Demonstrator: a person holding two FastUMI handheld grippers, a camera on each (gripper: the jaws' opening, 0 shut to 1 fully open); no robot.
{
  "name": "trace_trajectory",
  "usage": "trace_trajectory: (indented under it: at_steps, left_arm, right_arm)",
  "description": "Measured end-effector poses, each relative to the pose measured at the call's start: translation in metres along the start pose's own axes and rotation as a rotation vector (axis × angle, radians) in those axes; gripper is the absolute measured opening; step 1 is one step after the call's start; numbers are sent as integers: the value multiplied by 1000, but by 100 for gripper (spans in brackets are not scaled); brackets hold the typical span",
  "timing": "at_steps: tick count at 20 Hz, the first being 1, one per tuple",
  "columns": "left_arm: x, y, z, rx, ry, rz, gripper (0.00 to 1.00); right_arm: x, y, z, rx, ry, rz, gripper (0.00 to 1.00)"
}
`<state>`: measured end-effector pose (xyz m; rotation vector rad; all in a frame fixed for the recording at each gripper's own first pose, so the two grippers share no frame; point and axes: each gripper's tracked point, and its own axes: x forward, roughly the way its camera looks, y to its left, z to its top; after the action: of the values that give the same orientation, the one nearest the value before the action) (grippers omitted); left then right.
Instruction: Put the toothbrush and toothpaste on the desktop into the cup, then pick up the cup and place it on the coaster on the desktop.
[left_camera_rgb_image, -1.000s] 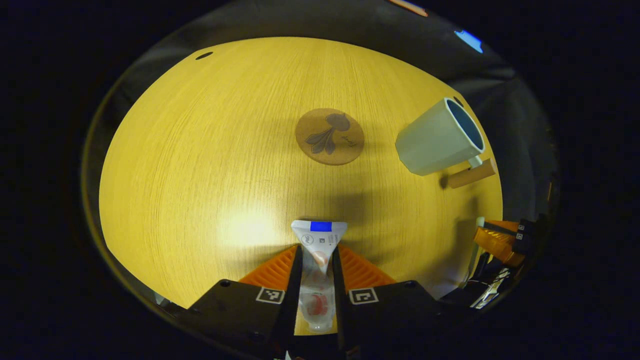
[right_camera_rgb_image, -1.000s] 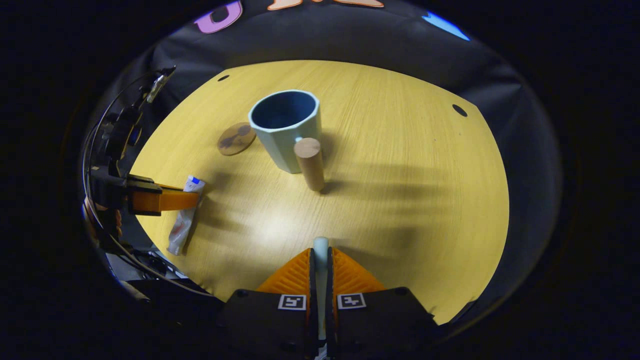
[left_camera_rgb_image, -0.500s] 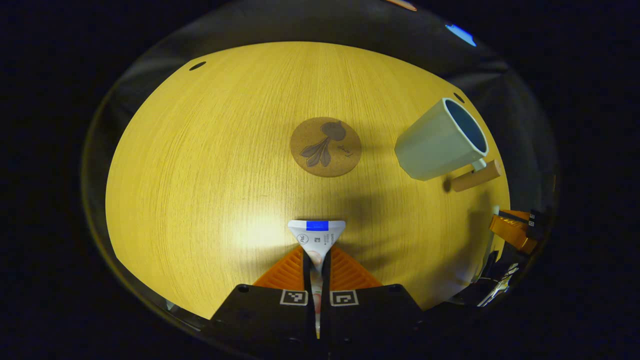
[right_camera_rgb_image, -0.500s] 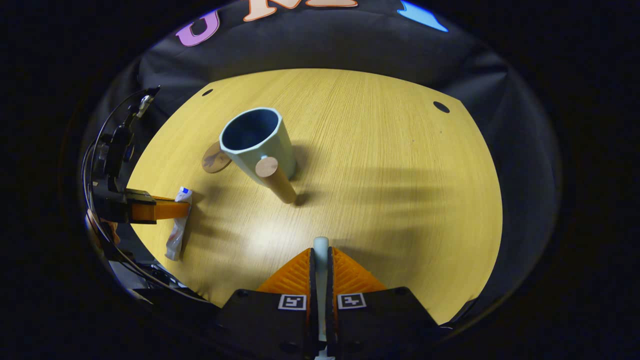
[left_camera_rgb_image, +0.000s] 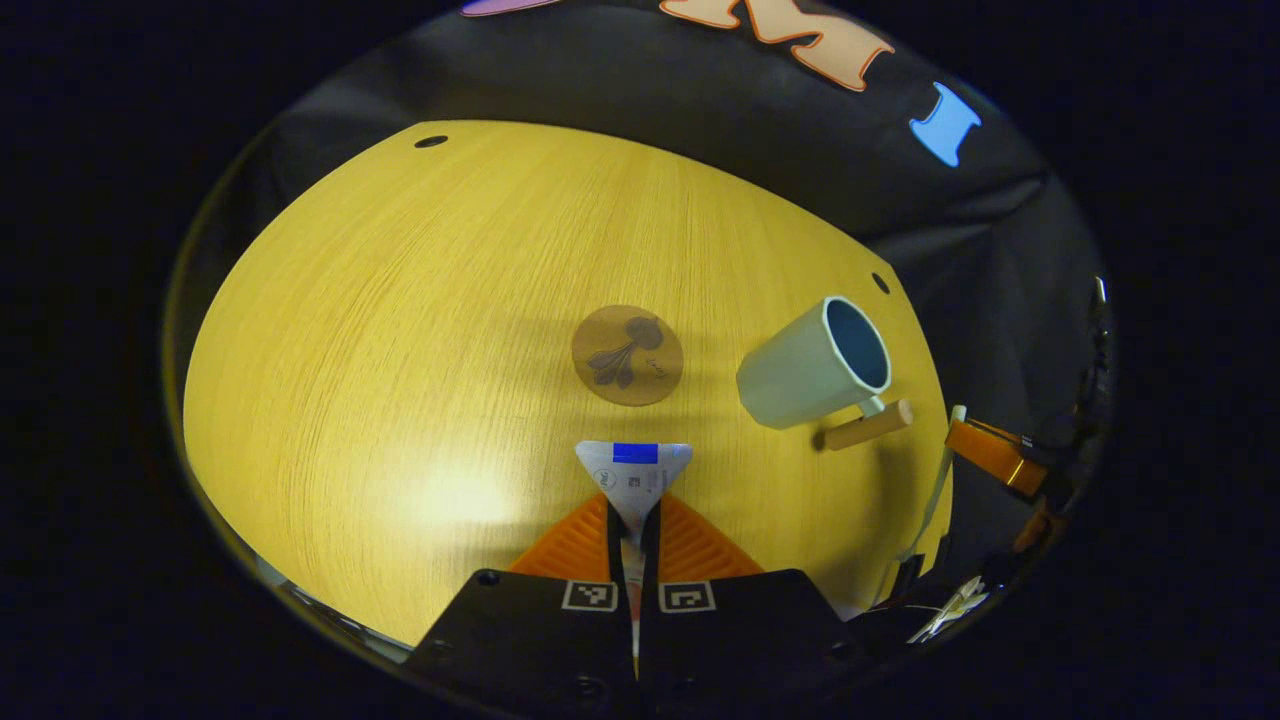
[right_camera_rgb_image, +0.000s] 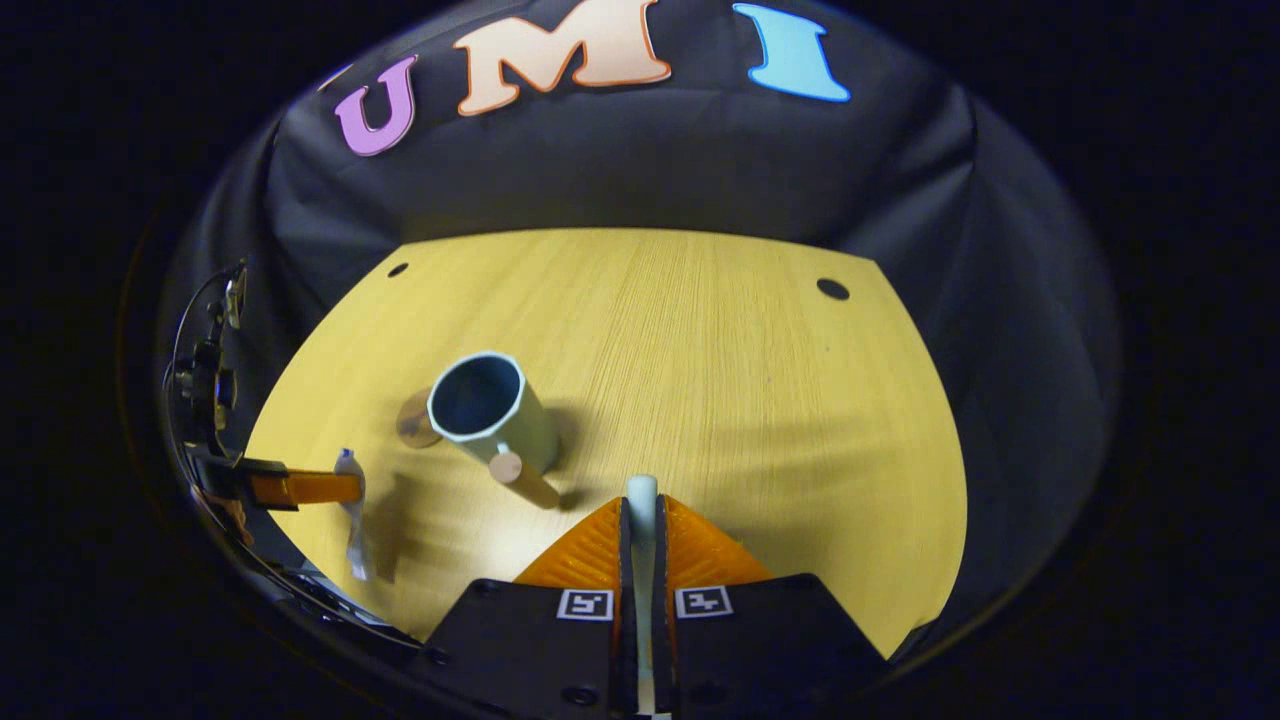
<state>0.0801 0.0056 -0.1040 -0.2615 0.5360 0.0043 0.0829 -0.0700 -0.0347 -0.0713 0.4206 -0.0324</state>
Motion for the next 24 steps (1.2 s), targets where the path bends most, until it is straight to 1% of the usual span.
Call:
trace_trajectory:
  at_steps: [4,7,8,9,11,14,15,16,17,19,22,24]
  left_arm:
    - [-18,-7,15,-16,-79,-13,1]
    - [-36,-16,35,-69,-164,-32,1]
    - [-40,-18,42,-75,-190,-39,2]
    - [-46,-20,48,-79,-223,-39,1]
    - [-56,-20,64,-65,-288,-31,0]
    - [-64,-29,87,-50,-363,-38,0]
    - [-67,-33,94,-52,-385,-47,0]
    - [-68,-37,101,-51,-403,-58,2]
    - [-69,-42,107,-51,-414,-66,0]
    - [-73,-51,118,-47,-450,-84,0]
    - [-73,-68,142,-38,-510,-114,0]
    - [-76,-82,158,-40,-568,-149,0]
  right_arm:
    - [-13,14,50,26,-152,60,8]
    - [-24,30,88,3,-268,114,8]
    - [-28,39,100,3,-307,146,8]
    - [-34,51,114,8,-348,184,8]
    - [-42,71,135,35,-416,275,8]
    - [-43,90,160,72,-470,385,8]
    - [-49,93,164,82,-489,418,5]
    - [-51,100,172,90,-499,451,8]
    - [-45,109,185,102,-516,477,8]
    - [-35,112,193,116,-540,501,8]
    - [-14,110,201,97,-577,477,8]
    - [3,113,194,88,-566,479,8]
